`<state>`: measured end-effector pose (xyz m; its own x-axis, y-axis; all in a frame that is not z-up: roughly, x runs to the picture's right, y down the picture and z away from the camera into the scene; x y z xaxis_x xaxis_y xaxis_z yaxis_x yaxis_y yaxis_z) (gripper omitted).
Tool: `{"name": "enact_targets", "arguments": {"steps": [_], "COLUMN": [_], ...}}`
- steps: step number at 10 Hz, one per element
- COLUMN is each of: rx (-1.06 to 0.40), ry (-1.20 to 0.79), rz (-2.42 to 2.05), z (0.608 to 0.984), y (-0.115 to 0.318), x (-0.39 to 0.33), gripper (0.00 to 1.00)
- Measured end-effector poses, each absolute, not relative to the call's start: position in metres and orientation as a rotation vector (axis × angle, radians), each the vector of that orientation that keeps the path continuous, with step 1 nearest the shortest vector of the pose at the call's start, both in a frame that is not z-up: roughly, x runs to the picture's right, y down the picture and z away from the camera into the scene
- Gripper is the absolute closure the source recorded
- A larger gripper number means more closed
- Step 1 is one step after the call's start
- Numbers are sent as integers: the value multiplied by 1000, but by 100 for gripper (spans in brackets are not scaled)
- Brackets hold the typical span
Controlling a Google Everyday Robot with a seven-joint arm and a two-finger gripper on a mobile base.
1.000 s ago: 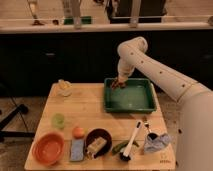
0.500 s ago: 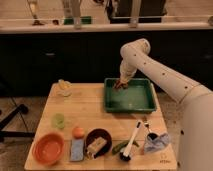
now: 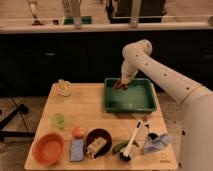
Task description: Place grapes in tray
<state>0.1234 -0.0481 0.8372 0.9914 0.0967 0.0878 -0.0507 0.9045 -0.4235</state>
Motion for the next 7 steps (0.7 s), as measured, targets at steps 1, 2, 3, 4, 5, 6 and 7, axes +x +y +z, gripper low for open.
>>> {"name": "enact_targets", "arguments": {"steps": [1, 2, 3, 4, 5, 6, 7], "rx": [-434, -433, -433, -432, -432, -431, -430], "ry": [-108, -108, -108, -108, -107, -107, -106], "rz": [79, 83, 86, 88, 91, 94, 97], "z": [838, 838, 839, 839, 840, 840, 841], "y": [-48, -47, -46, -46, -45, -45, -44], "x": [125, 127, 129, 130, 132, 133, 135], "gripper": [100, 100, 100, 100, 100, 97, 94]}}
